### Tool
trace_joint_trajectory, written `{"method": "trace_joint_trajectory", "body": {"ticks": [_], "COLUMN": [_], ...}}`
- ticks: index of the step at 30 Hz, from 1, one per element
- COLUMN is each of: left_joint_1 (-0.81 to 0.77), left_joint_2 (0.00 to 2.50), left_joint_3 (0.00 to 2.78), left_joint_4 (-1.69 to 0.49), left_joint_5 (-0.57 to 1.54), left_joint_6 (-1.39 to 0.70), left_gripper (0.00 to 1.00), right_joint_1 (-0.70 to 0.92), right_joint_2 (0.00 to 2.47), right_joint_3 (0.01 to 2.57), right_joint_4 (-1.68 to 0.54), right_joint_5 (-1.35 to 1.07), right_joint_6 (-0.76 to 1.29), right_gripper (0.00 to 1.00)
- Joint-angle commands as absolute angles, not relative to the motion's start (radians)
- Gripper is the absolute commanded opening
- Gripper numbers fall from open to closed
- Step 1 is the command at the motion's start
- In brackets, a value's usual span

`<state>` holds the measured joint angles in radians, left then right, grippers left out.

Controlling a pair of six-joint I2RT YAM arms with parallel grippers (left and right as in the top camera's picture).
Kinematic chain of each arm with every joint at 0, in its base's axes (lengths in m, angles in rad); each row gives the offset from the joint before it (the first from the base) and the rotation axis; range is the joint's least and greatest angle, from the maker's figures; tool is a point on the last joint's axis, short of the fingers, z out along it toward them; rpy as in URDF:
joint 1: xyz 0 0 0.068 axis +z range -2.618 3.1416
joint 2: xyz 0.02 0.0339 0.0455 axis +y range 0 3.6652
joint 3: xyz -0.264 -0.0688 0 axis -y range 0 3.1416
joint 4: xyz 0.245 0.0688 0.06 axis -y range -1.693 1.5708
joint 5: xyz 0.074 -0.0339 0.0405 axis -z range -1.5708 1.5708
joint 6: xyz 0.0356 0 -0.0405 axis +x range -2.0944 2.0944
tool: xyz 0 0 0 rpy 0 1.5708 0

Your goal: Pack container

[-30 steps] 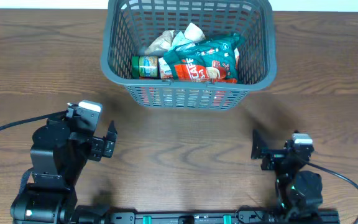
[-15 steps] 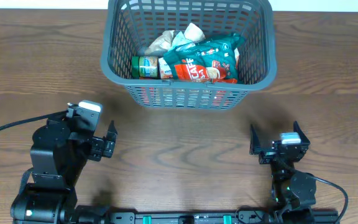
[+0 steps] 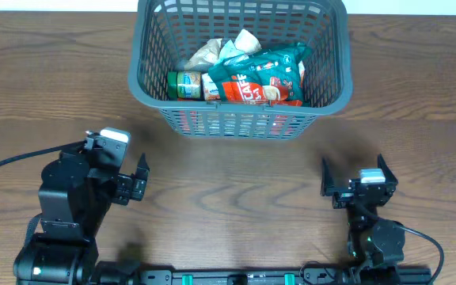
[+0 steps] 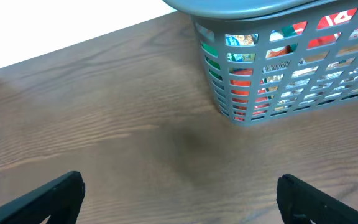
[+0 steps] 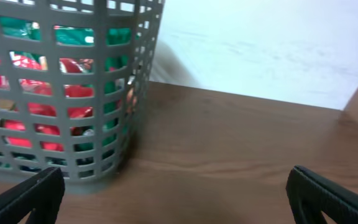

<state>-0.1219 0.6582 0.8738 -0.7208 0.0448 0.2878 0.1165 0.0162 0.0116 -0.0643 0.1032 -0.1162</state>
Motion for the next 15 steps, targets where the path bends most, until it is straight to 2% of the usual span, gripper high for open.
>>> {"method": "trace_joint_trajectory", "body": {"ticks": [1,15], "left_joint_1": [-0.126,-0.126], "left_joint_2": [0.657,0.657], "left_joint_3": [0.873,0.873], "left_joint_4": [-0.717,-0.717], "left_joint_5": [0.037,0.037], "left_joint_6": [0.275,0.275], "left_gripper": [0.99,0.98], "right_joint_1": [0.088,0.06], "right_joint_2": [0.005,0.005], "right_joint_3": [0.006,0.006], "right_joint_4": [-0.066,-0.066], "right_joint_5": [0.093,0.109], "right_joint_6": [-0.101,-0.037], "right_gripper": [0.99,0.99]}}
